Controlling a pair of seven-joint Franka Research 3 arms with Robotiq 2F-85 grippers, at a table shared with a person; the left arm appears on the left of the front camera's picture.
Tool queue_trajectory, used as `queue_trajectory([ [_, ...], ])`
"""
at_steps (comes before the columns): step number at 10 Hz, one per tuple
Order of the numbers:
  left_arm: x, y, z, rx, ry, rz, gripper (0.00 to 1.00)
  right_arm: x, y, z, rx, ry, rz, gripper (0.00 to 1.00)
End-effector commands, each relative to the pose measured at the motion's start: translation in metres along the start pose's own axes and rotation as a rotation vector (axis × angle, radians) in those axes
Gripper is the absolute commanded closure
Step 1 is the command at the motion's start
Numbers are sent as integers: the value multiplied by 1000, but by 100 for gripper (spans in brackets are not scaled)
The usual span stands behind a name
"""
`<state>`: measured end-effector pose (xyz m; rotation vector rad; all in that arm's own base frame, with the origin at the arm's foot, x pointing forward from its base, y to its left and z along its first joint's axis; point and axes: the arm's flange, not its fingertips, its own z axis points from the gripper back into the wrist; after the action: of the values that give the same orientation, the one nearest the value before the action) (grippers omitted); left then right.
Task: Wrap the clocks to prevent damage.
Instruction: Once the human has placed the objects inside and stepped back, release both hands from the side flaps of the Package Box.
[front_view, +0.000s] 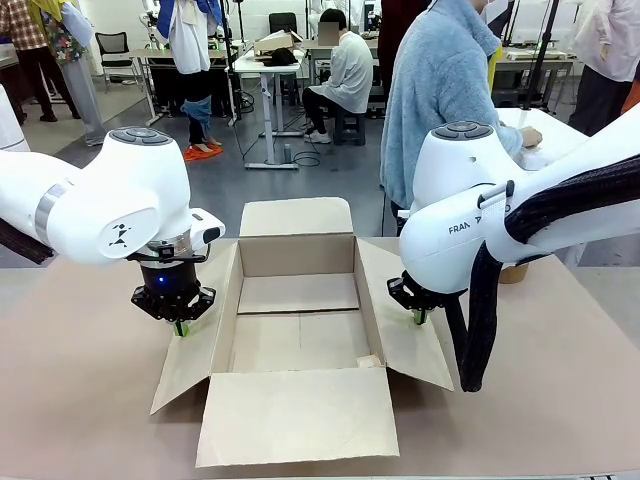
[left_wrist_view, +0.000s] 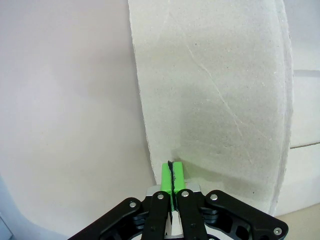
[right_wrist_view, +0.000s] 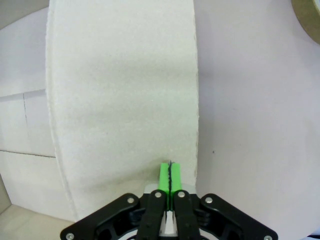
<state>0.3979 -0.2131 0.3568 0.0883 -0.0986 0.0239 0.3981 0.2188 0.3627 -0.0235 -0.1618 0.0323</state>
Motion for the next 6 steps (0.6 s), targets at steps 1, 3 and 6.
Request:
queue_trajectory([
  [1, 0, 0, -1, 7, -5, -10, 100, 0, -1, -1, -3, 4, -2, 99],
  [3, 0, 0, -1, 7, -5, -10, 100, 0, -1, -1, -3, 4, -2, 99],
  [6, 0, 0, -1, 7, -5, -10, 100, 0, -1, -1, -3, 4, -2, 99],
])
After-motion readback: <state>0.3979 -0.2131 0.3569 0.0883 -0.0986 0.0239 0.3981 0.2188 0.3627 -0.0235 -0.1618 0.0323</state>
